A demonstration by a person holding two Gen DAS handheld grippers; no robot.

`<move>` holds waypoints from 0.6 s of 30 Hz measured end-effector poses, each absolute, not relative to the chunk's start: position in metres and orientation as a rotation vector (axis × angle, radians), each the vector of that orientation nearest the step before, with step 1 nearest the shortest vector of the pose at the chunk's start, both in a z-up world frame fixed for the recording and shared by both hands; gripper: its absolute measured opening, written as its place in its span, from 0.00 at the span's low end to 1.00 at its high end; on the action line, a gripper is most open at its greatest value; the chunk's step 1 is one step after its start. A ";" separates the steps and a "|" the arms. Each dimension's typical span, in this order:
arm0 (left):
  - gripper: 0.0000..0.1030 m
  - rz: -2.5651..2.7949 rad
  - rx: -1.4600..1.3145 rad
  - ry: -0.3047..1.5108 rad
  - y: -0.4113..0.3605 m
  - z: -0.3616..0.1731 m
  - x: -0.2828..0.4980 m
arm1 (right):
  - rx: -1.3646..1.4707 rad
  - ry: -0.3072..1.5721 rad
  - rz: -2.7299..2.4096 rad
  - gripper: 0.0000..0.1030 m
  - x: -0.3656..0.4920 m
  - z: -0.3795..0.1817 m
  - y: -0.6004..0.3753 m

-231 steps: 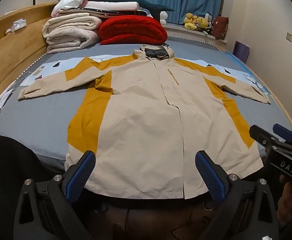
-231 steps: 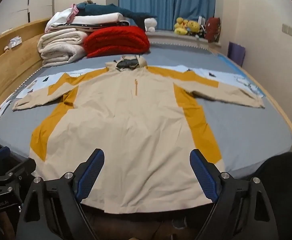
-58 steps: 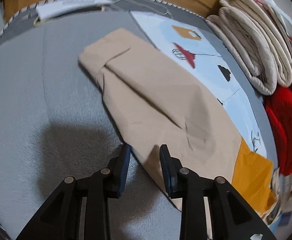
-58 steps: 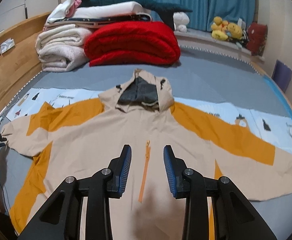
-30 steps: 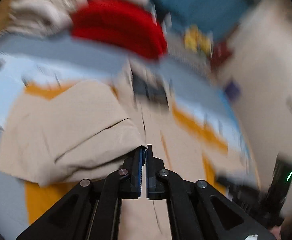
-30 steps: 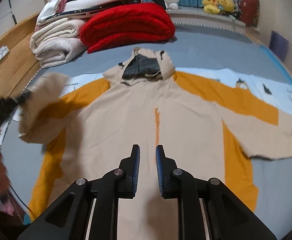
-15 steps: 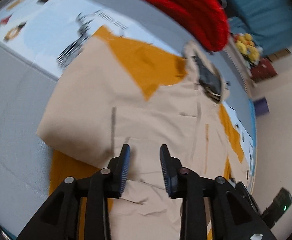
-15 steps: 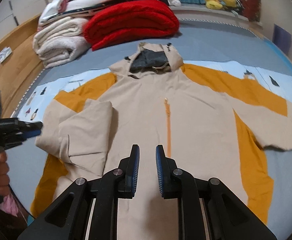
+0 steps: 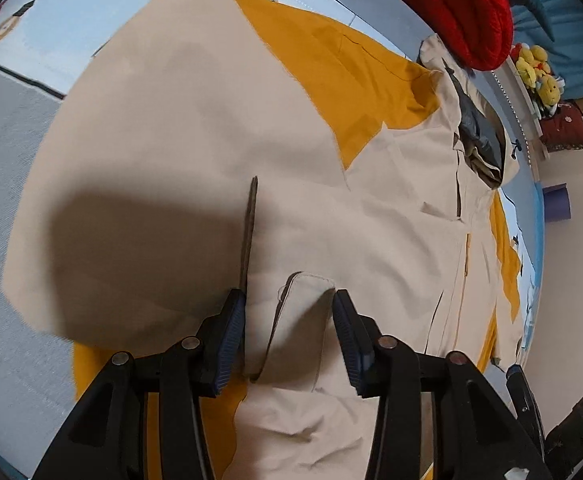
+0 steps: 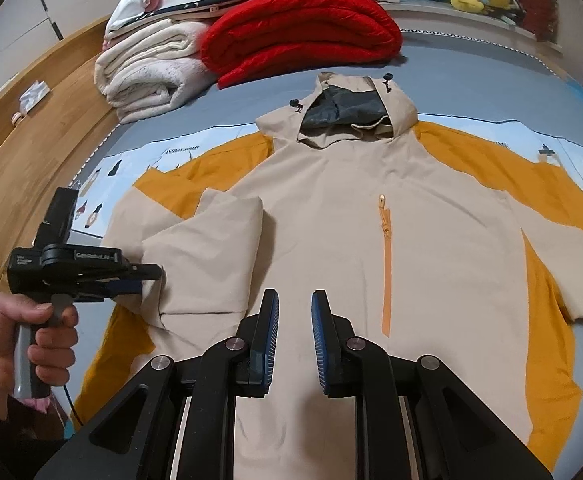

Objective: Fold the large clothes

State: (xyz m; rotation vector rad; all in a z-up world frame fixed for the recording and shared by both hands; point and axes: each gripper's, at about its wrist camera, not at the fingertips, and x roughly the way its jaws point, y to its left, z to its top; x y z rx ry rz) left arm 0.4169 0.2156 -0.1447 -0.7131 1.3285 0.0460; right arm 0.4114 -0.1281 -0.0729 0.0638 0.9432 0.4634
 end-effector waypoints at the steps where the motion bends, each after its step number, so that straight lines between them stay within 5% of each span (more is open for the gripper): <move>1: 0.34 0.038 -0.706 1.326 0.215 -0.144 0.419 | 0.069 0.945 0.467 0.18 0.414 -0.073 -0.127; 4: 0.03 -0.030 -0.677 1.298 0.206 -0.134 0.426 | 0.080 0.954 0.471 0.18 0.421 -0.075 -0.126; 11: 0.02 -0.382 -0.698 1.179 0.156 -0.093 0.441 | 0.087 0.964 0.512 0.20 0.426 -0.079 -0.120; 18: 0.02 -0.604 -0.706 1.159 0.103 -0.077 0.443 | 0.048 0.976 0.629 0.47 0.410 -0.085 -0.092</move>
